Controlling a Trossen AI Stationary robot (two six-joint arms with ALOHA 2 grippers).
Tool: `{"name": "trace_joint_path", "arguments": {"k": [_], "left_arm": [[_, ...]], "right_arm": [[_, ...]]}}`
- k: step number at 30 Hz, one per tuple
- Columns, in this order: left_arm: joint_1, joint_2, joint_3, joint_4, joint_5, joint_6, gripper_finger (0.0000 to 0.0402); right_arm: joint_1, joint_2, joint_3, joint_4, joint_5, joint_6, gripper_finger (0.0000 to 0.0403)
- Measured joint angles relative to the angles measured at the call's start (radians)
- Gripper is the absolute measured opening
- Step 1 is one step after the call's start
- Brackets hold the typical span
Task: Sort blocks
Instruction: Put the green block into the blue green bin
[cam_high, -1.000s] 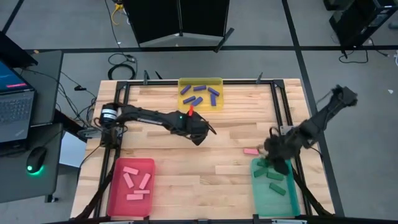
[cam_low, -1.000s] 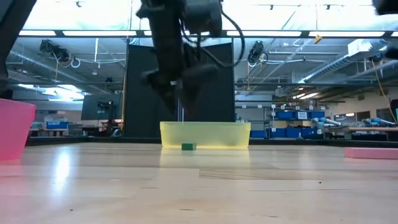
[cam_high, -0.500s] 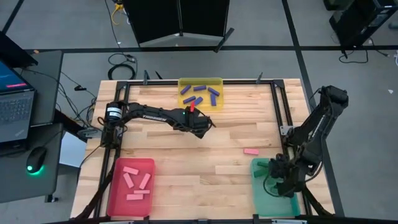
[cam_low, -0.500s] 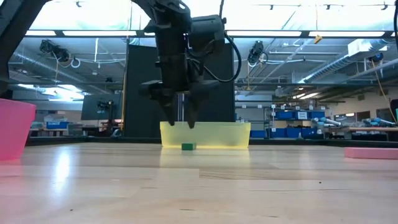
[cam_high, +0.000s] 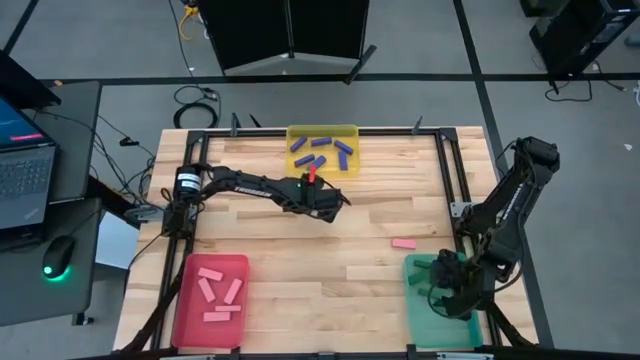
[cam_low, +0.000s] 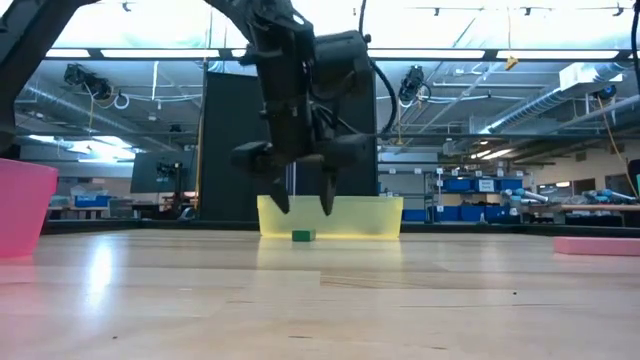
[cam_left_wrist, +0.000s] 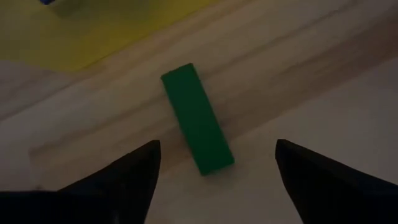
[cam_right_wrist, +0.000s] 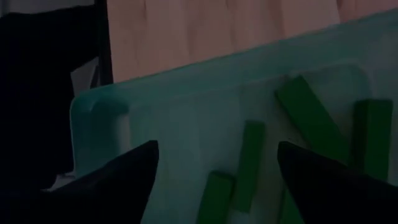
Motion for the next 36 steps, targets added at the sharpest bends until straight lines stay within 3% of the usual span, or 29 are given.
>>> {"name": "trace_joint_path", "arguments": {"k": [7, 12, 15, 21, 29, 36], "left_arm": [[0.022, 0.067, 0.0, 0.041, 0.016, -0.024, 0.0344], [0.027, 0.111, 0.005, 0.065, 0.027, -0.037, 0.0317], [0.026, 0.126, 0.006, 0.07, 0.027, -0.034, 0.027], [0.024, 0.128, 0.006, 0.08, 0.028, -0.016, 0.0098], [-0.004, 0.118, -0.001, 0.124, -0.011, 0.083, 0.0105], [-0.142, 0.078, 0.04, 0.337, 0.005, 0.26, 0.0105]], "right_arm": [[0.0, -0.001, 0.0, 0.024, 0.033, -0.048, 0.0325], [0.0, 0.0, 0.0, 0.03, 0.038, -0.063, 0.0325], [0.0, 0.0, 0.0, 0.03, 0.038, -0.064, 0.0322], [0.0, 0.0, 0.028, -0.007, 0.014, -0.094, 0.0317], [-0.001, -0.002, 0.198, -0.178, 0.072, -0.203, 0.0309], [-0.002, -0.021, 0.396, -0.279, 0.215, -0.389, 0.03]]}}
